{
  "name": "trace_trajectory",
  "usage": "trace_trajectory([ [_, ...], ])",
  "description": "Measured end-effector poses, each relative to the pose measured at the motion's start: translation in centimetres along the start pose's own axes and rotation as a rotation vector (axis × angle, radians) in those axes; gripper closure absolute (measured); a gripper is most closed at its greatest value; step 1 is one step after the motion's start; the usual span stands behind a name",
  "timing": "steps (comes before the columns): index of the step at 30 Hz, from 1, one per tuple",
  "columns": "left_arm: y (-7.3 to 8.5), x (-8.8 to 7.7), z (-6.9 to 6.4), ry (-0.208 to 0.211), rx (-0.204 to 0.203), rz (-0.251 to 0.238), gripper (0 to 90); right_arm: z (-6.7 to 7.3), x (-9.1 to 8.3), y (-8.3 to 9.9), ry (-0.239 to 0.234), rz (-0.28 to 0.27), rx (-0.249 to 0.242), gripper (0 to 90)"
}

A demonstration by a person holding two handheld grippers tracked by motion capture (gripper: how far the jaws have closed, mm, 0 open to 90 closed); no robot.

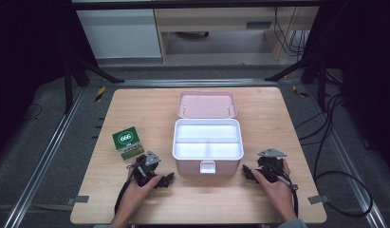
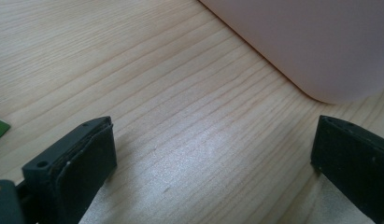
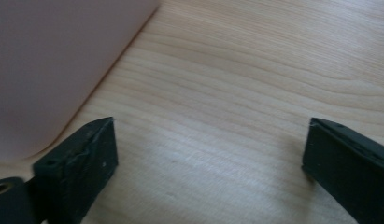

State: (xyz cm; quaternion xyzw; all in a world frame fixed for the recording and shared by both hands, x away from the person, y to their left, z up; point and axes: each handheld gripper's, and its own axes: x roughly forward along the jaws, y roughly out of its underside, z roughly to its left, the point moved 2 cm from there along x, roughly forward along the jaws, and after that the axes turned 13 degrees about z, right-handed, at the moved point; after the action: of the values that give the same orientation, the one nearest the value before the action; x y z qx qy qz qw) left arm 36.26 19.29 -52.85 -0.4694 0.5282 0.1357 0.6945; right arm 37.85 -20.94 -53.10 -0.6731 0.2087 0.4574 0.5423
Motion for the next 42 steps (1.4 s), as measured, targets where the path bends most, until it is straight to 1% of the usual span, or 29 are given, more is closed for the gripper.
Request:
trace_trajectory([
  [1, 0.0, -0.1, -0.2, 0.004, 0.004, 0.004, 0.4, 0.2, -0.3, 0.1, -0.013, 0.000, -0.014, 9.7],
  [2, -0.1, -0.3, -0.4, 0.013, 0.006, 0.007, 2.7, 0.4, -0.7, 0.2, -0.028, -0.008, -0.025, 9.1],
  [3, -0.1, -0.4, -0.8, 0.026, 0.013, 0.009, 2.9, 0.7, -1.1, 0.2, -0.025, -0.023, -0.039, 8.5],
  [4, -0.1, -0.4, -0.8, 0.026, 0.013, 0.009, 2.3, 0.9, -1.6, 0.3, -0.031, -0.036, -0.056, 10.9],
  [5, -0.4, -0.9, -1.7, 0.036, 0.044, -0.007, 3.1, 1.3, -2.1, 0.3, -0.052, -0.051, -0.069, 12.8],
  [6, -0.5, -1.1, -2.1, 0.039, 0.059, -0.015, 3.8, 1.6, -2.6, 0.4, -0.067, -0.068, -0.078, 12.9],
  [7, -0.5, -1.1, -2.1, 0.039, 0.059, -0.015, 4.1, 1.9, -3.0, 0.5, -0.084, -0.082, -0.091, 13.4],
  [8, -0.9, -1.4, -2.9, 0.058, 0.066, -0.032, 4.5, 2.4, -3.3, 0.5, -0.103, -0.092, -0.108, 13.3],
  [9, -1.2, -1.4, -3.2, 0.066, 0.067, -0.044, 5.2, 2.8, -3.5, 0.6, -0.125, -0.099, -0.115, 13.1],
  [10, -1.2, -1.4, -3.2, 0.066, 0.067, -0.044, 6.1, 2.8, -3.5, 0.6, -0.125, -0.099, -0.115, 13.1],
  [11, -1.8, -1.5, -3.7, 0.071, 0.065, -0.064, 8.9, 3.8, -3.9, 0.5, -0.163, -0.121, -0.144, 14.7],
  [12, -1.8, -1.5, -3.7, 0.071, 0.065, -0.064, 10.7, 4.2, -3.9, 0.4, -0.171, -0.125, -0.164, 15.8],
  [13, -2.3, -1.5, -4.2, 0.092, 0.074, -0.080, 10.8, 4.6, -3.9, 0.2, -0.183, -0.131, -0.183, 16.0],
  [14, -2.3, -1.5, -4.2, 0.092, 0.074, -0.080, 11.3, 4.6, -3.9, 0.2, -0.183, -0.131, -0.183, 16.0],
  [15, -2.7, -1.5, -4.4, 0.088, 0.079, -0.090, 12.0, 5.3, -3.9, -0.1, -0.208, -0.144, -0.220, 18.1],
  [16, -2.8, -1.5, -4.5, 0.088, 0.079, -0.093, 12.2, 5.4, -3.9, -0.3, -0.211, -0.148, -0.229, 18.6],
  [18, -3.1, -1.4, -4.7, 0.104, 0.091, -0.100, 19.5, 5.7, -3.8, -0.6, -0.222, -0.159, -0.247, 21.2],
  [19, -3.2, -1.4, -4.7, 0.101, 0.096, -0.103, 20.0, 5.8, -3.8, -0.8, -0.225, -0.162, -0.255, 22.7],
  [22, -3.5, -1.4, -4.9, 0.087, 0.097, -0.103, 21.7, 5.9, -3.7, -1.0, -0.236, -0.167, -0.261, 27.2],
  [26, -3.6, -1.1, -5.0, 0.075, 0.098, -0.089, 22.3, 5.6, -3.8, -1.0, -0.232, -0.171, -0.254, 31.9],
  [28, -3.9, -0.9, -5.4, 0.058, 0.125, -0.065, 23.1, 5.4, -3.8, -1.0, -0.226, -0.172, -0.245, 32.3],
  [29, -4.0, -0.8, -5.5, 0.052, 0.129, -0.063, 23.2, 5.3, -3.8, -1.0, -0.223, -0.171, -0.242, 33.2],
  [34, -4.3, -0.6, -5.2, 0.064, 0.125, -0.057, 23.6, 5.1, -3.9, -0.8, -0.212, -0.169, -0.245, 36.6],
  [35, -4.3, -0.6, -5.1, 0.068, 0.116, -0.056, 23.6, 5.1, -3.9, -0.8, -0.210, -0.168, -0.248, 37.0],
  [37, -4.2, -0.6, -4.9, 0.068, 0.114, -0.058, 25.9, 5.2, -3.9, -0.8, -0.207, -0.169, -0.254, 38.2],
  [39, -4.1, -0.7, -4.8, 0.074, 0.114, -0.059, 28.4, 5.2, -3.9, -0.8, -0.210, -0.168, -0.254, 38.1],
  [40, -4.0, -1.2, -4.5, 0.087, 0.130, -0.060, 27.7, 5.2, -4.1, -0.8, -0.221, -0.181, -0.254, 32.1],
  [41, -4.0, -1.7, -4.3, 0.089, 0.130, -0.058, 25.0, 5.3, -4.2, -0.7, -0.230, -0.176, -0.260, 26.1],
  [42, -4.1, -2.5, -3.9, 0.094, 0.149, -0.052, 22.9, 5.3, -4.1, -0.6, -0.228, -0.161, -0.270, 21.1],
])
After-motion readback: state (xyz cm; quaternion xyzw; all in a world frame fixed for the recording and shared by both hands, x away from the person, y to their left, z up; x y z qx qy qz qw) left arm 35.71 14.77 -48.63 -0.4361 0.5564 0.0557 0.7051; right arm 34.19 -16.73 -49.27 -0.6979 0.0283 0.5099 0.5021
